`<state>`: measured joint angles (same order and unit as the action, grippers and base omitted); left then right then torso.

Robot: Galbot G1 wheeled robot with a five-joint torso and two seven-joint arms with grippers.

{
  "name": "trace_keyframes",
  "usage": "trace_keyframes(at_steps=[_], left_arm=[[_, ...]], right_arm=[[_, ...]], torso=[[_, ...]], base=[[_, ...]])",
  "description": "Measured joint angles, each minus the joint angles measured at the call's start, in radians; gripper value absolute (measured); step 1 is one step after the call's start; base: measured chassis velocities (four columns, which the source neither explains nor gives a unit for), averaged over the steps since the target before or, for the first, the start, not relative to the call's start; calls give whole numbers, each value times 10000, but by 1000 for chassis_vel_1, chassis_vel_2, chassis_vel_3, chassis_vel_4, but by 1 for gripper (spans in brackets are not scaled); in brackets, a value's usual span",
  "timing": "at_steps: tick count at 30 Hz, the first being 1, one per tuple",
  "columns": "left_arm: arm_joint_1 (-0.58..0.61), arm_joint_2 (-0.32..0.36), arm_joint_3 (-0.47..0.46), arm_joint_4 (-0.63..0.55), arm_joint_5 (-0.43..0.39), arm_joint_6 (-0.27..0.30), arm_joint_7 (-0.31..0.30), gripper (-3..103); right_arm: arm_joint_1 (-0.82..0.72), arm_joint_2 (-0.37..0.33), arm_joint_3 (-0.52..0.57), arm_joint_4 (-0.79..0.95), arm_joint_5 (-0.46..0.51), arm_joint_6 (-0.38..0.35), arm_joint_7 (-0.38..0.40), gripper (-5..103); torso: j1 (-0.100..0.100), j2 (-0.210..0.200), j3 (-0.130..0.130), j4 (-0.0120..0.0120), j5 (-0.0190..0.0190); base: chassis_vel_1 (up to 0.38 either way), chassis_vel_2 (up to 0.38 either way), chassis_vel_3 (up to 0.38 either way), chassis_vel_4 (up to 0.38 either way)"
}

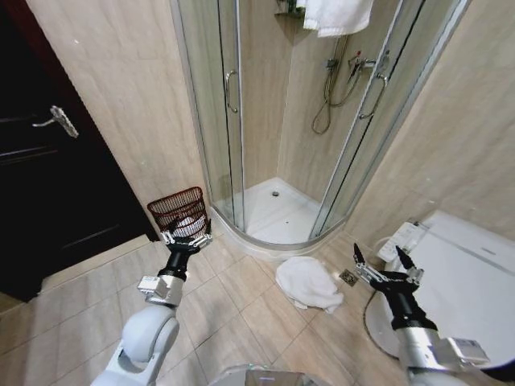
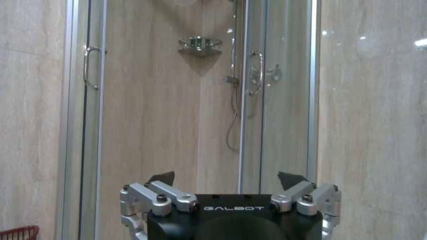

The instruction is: Discard the used towel into the hamper.

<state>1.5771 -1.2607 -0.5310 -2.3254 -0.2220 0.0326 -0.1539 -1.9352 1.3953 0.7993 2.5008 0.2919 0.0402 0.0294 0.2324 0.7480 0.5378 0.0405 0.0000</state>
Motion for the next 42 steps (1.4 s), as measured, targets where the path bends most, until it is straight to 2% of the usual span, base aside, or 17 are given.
trace_keyframes(at_steps=[18, 42], left_arm=[[249, -57, 13, -296, 45, 47, 37, 100], [365, 74, -147, -556, 0, -12, 134, 100]], right_arm=[[221, -111, 26, -1, 192, -381, 45, 100], [186, 209, -11, -8, -54, -311, 25, 100]], torso=[[361, 847, 485, 0, 0], [836, 1925, 1085, 0, 0]], base=[[0, 0, 0, 0], [0, 0, 0, 0]])
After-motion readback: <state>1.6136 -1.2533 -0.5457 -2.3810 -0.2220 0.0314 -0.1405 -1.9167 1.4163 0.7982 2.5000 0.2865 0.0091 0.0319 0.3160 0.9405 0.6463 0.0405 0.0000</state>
